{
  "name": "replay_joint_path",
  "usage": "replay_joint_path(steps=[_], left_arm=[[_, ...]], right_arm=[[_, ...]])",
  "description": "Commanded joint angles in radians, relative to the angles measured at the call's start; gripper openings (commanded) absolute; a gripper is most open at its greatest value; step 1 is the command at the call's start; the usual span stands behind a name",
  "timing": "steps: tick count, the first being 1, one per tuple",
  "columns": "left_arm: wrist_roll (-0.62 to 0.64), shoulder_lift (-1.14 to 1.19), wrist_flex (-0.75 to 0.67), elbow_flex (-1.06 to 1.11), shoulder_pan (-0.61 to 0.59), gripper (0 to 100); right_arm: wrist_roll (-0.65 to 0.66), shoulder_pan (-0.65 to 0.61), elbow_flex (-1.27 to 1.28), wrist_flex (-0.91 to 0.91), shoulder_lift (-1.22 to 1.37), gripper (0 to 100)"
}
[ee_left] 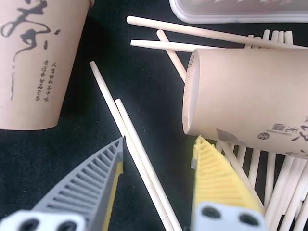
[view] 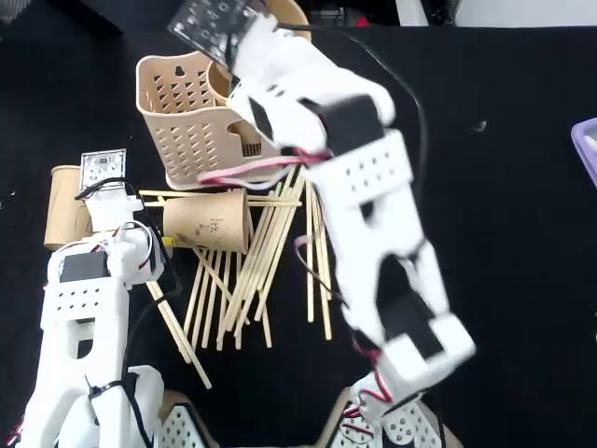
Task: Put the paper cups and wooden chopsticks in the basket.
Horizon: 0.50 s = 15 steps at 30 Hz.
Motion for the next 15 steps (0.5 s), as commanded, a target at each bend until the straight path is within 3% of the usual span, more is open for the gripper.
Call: replay_joint_path(steps=[1, 7, 15], left_arm=[[-0.006, -0.021, -0.002, -0.008, 0.008, 23], [-0.006, -0.021, -0.002, -0.008, 0.008, 23], [-0.006, -0.021, -0.002, -0.008, 0.008, 23]], right_arm=[[0.051, 0.012, -0.337, 0.153, 0.140, 1.1], [0.157, 0.009, -0.624, 0.361, 0.361, 1.1], [0.157, 0.006, -0.727, 0.387, 0.420, 1.6]])
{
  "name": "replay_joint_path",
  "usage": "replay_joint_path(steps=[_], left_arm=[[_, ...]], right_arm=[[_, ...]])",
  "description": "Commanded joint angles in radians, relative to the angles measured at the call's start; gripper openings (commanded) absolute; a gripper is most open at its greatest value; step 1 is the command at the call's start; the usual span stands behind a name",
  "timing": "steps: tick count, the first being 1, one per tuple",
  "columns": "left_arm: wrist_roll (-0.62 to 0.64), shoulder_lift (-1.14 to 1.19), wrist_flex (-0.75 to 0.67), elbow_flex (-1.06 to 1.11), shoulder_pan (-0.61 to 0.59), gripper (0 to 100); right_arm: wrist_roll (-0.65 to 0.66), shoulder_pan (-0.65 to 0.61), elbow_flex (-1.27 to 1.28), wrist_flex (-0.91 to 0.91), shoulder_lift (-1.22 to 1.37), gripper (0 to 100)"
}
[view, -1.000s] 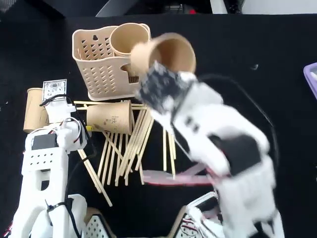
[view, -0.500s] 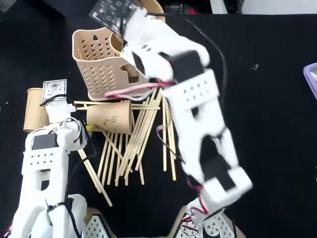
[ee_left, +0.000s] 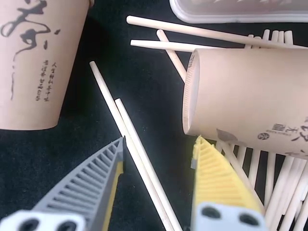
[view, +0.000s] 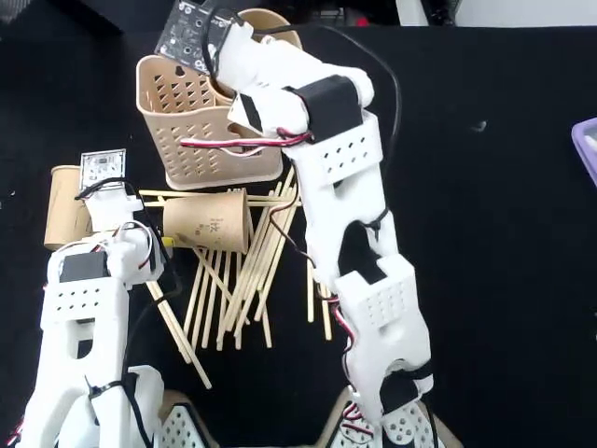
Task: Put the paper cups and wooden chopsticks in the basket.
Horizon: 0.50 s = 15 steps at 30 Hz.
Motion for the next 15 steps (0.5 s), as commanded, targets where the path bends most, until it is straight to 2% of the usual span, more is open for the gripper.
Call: replay_joint_path(steps=[1, 7, 15], left_arm=[[-0.006, -0.021, -0.002, -0.008, 0.008, 23], [-0.006, -0.021, -0.002, -0.008, 0.008, 23], [-0.006, -0.021, 0.000, -0.008, 0.008, 23]], right_arm=[[-0.009, 0.006, -0.048, 0.011, -0.004, 1.7], [-0.140, 0.006, -0.056, -0.014, -0.004, 16.2], [-0.321, 0.006, -0.125, -0.121, -0.005, 15.5]])
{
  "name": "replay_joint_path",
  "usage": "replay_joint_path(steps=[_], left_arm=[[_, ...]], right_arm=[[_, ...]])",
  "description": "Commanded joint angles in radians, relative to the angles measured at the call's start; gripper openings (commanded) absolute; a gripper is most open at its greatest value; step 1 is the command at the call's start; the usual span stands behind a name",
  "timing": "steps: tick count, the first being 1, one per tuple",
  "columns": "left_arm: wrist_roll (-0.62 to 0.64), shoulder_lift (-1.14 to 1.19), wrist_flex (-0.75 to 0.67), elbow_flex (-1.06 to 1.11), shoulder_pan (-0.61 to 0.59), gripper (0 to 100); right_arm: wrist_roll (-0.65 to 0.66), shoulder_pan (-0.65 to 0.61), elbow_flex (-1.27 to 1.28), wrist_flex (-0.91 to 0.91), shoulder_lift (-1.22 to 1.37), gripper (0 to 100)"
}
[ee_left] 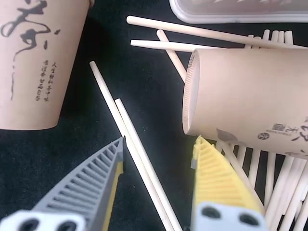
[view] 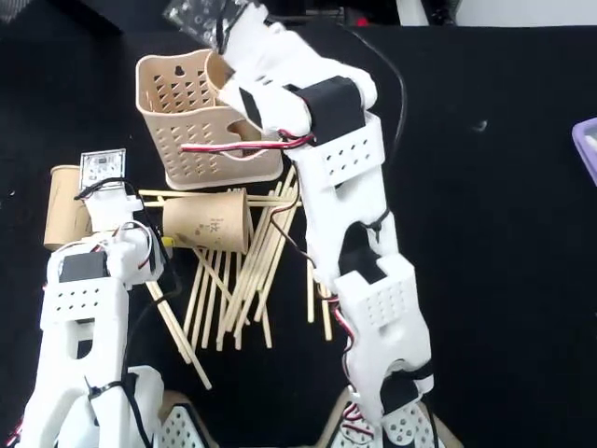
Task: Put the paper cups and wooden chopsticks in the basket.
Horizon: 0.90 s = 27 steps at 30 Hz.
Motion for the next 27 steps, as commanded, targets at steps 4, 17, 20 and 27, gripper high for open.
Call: replay_joint_path(steps=[4, 17, 20, 27], left_arm=[[-0.006, -0.021, 0.000, -0.008, 0.008, 23], [-0.006, -0.021, 0.002, -0.008, 0.008, 23], [-0.006, -0.021, 0.002, -0.008, 0.008, 23], [-0.006, -0.021, 0.000, -0.008, 0.008, 23]], right_arm=[[-0.140, -0.029, -0.182, 0.083, -0.015, 15.5], [-0.353, -0.149, 0.045, 0.140, -0.346, 15.5], [-0.356, -0.152, 0.308, 0.138, -0.489, 15.5], [-0.356, -0.164, 1.179, 0.035, -0.855, 15.6]])
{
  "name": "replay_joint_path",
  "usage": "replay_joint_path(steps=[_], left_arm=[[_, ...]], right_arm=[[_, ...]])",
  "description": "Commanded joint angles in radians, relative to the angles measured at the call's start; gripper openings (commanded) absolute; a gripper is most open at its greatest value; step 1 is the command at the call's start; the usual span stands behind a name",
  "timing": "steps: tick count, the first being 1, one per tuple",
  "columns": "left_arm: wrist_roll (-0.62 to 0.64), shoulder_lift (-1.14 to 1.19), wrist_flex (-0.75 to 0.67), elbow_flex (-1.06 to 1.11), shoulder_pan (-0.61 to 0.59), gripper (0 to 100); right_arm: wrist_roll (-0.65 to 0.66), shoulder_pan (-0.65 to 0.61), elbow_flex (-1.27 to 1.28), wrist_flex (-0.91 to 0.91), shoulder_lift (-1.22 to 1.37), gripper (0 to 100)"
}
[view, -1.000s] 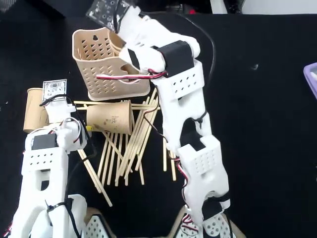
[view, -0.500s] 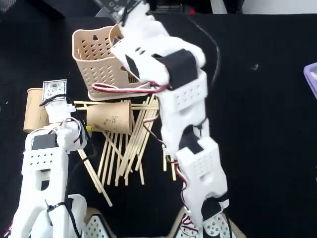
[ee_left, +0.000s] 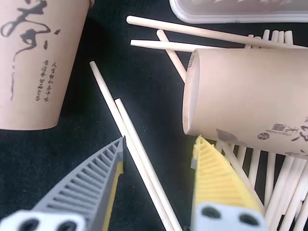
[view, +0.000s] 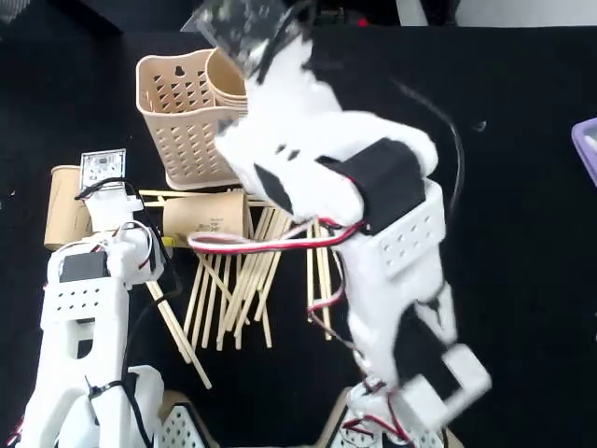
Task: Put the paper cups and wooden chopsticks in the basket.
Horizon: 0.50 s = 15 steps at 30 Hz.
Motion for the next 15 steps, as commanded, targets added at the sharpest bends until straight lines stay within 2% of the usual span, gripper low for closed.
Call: replay_joint_path(steps=[1, 3, 6, 9, 12, 15], left_arm=[[-0.006, -0.021, -0.002, -0.008, 0.008, 23], [-0.006, -0.021, -0.002, -0.008, 0.008, 23], [-0.005, -0.021, 0.000, -0.008, 0.008, 23], [-0.003, -0.021, 0.000, -0.008, 0.008, 23], [-0.002, -0.021, -0.002, -0.008, 0.008, 23], [-0.002, -0.021, -0.002, -0.008, 0.008, 23]], right_arm=[[-0.008, -0.020, 0.539, -0.138, -0.208, 15.6], [-0.017, -0.020, 0.794, -0.330, -0.298, 15.6], [-0.103, -0.021, 1.148, -0.683, -0.407, 15.8], [-0.158, -0.020, 1.394, -0.962, -0.461, 16.0], [-0.184, -0.023, 1.492, -1.092, -0.460, 16.0], [-0.224, -0.023, 1.498, -1.131, -0.426, 16.1]])
